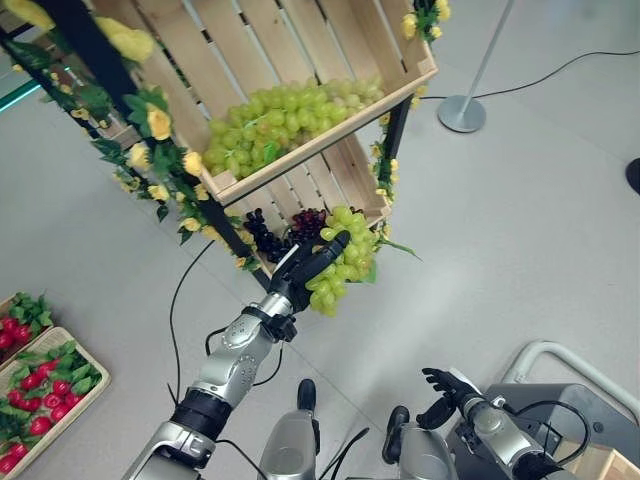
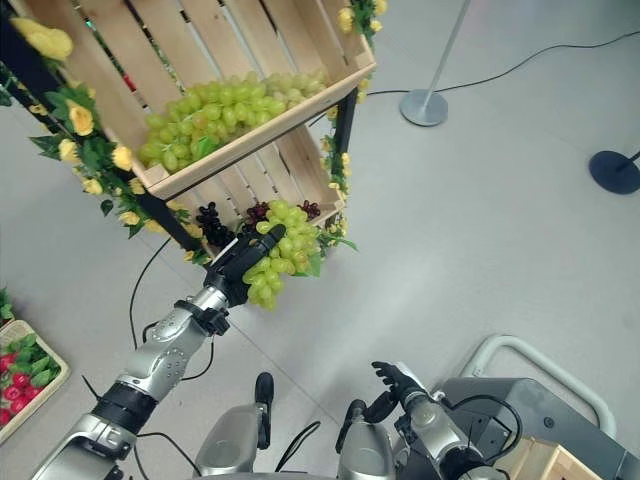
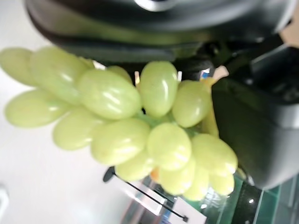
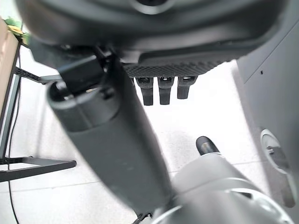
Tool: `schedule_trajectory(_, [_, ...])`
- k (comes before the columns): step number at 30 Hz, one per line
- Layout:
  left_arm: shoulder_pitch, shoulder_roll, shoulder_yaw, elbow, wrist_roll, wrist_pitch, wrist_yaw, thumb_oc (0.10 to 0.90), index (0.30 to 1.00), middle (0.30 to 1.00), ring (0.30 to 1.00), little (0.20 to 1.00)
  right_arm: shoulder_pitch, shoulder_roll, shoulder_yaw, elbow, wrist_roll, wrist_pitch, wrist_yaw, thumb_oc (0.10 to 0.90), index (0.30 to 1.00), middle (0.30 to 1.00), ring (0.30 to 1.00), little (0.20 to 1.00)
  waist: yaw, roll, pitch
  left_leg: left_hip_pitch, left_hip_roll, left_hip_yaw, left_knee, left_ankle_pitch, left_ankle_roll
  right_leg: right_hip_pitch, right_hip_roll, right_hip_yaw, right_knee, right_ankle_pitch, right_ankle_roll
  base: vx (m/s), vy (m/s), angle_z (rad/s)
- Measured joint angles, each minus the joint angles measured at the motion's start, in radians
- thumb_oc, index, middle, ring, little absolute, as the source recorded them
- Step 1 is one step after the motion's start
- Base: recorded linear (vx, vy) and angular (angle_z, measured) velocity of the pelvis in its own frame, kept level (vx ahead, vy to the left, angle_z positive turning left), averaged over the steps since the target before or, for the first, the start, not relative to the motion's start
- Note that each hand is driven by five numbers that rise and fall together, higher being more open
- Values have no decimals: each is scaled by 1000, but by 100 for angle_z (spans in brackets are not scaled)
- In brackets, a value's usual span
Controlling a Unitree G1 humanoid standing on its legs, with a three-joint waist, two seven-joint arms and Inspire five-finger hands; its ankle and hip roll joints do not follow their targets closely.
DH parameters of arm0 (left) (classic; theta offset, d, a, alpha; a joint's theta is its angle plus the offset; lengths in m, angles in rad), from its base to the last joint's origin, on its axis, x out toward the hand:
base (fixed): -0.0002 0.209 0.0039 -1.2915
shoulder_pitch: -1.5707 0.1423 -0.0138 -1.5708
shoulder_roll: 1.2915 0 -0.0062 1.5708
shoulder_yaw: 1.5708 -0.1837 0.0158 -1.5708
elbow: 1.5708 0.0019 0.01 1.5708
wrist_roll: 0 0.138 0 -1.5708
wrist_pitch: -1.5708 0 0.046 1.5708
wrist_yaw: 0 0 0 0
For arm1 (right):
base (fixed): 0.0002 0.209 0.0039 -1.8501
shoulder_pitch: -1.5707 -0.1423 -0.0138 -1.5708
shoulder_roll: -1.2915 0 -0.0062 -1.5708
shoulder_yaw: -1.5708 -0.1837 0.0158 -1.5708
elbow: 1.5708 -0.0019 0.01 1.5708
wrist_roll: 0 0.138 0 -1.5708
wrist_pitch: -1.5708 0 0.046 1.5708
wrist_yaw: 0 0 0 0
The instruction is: Pick up the fruits from the basket on one side to the basket on the other side
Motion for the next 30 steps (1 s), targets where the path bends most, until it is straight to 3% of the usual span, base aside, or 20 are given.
schedule_trajectory(4, [2, 40, 49, -183, 60, 32, -4, 400, 300, 300, 300, 300, 25, 16, -14, 44, -2, -7, -23, 800, 900, 900, 900, 900, 18, 1, 4, 29, -2, -24, -32, 17, 4, 61, 9, -26, -63, 26, 38, 80, 21, 14])
schedule_trajectory(8, [-3, 49, 89, -381, 75, 87, -68, 400, 300, 300, 300, 300, 28, 51, -36, 114, -12, -3, -26, 800, 900, 900, 900, 900, 27, 2, 0, 91, -5, -57, -89, 30, -3, 156, 20, -57, -143, 39, 48, 107, 0, 27])
schedule_trajectory(11, [-15, 50, 87, -464, 49, 147, -118, 400, 300, 300, 300, 300, 25, 76, -45, 201, -33, 2, -26, 800, 900, 900, 900, 900, 40, 5, -60, 105, -7, -70, -130, 38, -7, 190, 34, -59, -211, 53, 50, 85, 1, 17])
schedule_trajectory(17, [-29, 63, 74, -467, -64, 210, -128, 400, 300, 300, 300, 300, 36, 85, -43, 287, -34, 8, -26, 800, 900, 900, 900, 900, 39, 7, -169, 149, -11, -80, -184, 42, -12, 254, 45, -60, -294, 62, 57, 67, -22, 8])
schedule_trajectory(22, [-46, 81, 64, -467, -122, 237, -131, 400, 300, 300, 300, 300, 41, 88, -43, 334, -33, 31, -26, 800, 900, 900, 900, 900, 30, 8, -222, 170, -8, -81, -214, 47, -19, 273, 51, -61, -323, 66, 56, 55, -22, 0])
schedule_trajectory(30, [-106, 124, 49, -432, -146, 237, 13, 400, 300, 300, 300, 300, 54, 94, -45, 366, -33, 45, -20, 800, 900, 900, 900, 900, 10, 14, -284, 198, -2, -69, -248, 58, -21, 287, 57, -49, -344, 74, 56, 50, -12, -5])
